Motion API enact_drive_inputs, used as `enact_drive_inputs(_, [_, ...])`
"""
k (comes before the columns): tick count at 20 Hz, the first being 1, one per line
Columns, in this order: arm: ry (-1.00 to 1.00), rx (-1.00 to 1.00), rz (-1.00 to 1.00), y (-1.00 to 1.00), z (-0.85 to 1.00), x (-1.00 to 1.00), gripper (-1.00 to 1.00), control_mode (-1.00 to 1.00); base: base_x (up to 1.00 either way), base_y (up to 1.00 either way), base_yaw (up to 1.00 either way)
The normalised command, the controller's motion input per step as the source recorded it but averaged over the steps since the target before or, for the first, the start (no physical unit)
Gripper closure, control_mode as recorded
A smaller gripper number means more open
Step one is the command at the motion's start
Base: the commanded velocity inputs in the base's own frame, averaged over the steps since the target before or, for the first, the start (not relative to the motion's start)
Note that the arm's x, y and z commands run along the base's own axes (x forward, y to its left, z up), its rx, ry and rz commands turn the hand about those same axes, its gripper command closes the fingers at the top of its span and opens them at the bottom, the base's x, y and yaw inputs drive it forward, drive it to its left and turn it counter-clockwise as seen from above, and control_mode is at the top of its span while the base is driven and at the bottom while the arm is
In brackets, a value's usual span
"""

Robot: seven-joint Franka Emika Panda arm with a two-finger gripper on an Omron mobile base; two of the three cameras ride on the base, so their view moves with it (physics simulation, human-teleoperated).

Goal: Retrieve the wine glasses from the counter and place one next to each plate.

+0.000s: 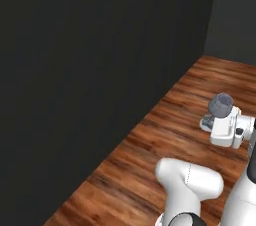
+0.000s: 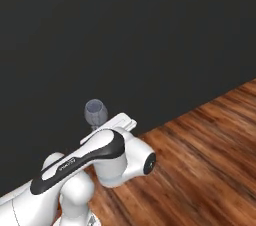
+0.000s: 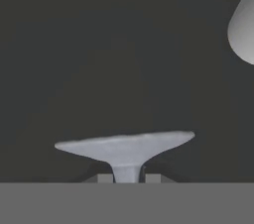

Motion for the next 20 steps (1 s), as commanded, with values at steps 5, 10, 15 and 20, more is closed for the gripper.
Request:
enact_drive_inputs(5, [0.0, 0.0, 0.0, 0.0, 0.0, 0.0, 1.0, 1.0, 1.0, 0.0, -0.27])
enact_drive_inputs(10, [0.0, 0.0, 0.0, 0.0, 0.0, 0.0, 1.0, 1.0, 1.0, 0.01, -0.26])
enact_drive_inputs(15, [0.0, 0.0, 0.0, 0.0, 0.0, 0.0, 1.0, 1.0, 1.0, 0.0, -0.26])
enact_drive_inputs(20, [0.0, 0.0, 0.0, 0.0, 0.0, 0.0, 1.0, 1.0, 1.0, 0.12, -0.32])
